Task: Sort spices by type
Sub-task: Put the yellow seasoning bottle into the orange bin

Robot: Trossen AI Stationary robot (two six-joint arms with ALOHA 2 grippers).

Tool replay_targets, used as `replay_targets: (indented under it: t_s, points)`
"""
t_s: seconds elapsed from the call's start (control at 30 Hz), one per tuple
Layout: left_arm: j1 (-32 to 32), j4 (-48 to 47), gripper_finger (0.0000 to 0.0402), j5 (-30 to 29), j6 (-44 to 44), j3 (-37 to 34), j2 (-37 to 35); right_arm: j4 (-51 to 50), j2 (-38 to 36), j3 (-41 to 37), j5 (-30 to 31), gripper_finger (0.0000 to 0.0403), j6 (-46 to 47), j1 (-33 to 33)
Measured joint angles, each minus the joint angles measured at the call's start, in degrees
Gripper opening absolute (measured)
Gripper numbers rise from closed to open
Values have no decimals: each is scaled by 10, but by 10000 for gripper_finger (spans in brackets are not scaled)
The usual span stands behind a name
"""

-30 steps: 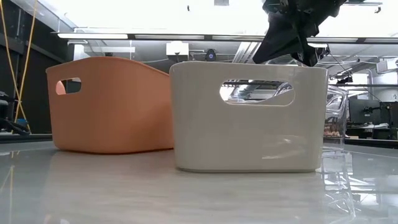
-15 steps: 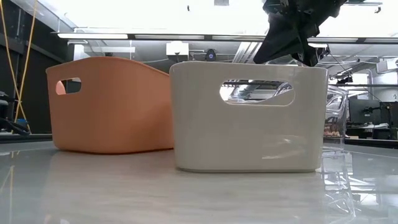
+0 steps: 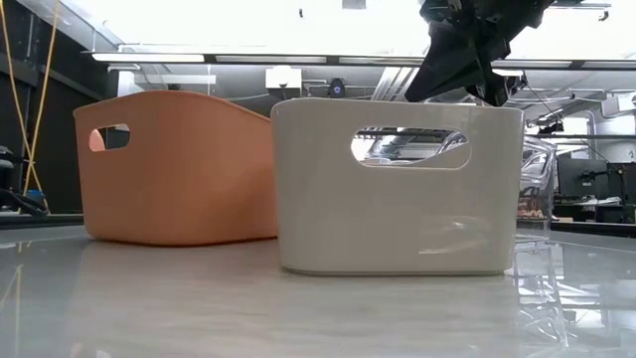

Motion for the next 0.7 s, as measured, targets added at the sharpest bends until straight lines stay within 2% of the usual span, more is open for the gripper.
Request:
replay_targets:
  t_s: [0.13,0.27,0.37,0.53,0.7]
  points:
    - [0,1,343,0,0,0,7,0,0,0,0,1,0,0]
    - [0,1,318,0,0,0,13,0,0,0,0,1,0,0]
    - [0,1,281,-2,-1,0,13,0,0,0,0,1,0,0]
    - [0,-1,194,-3,-12,0,11,0,0,0,0,1,0,0]
    - [0,-1,191,36,-14,-1,-24,0,0,0,0,1,0,0]
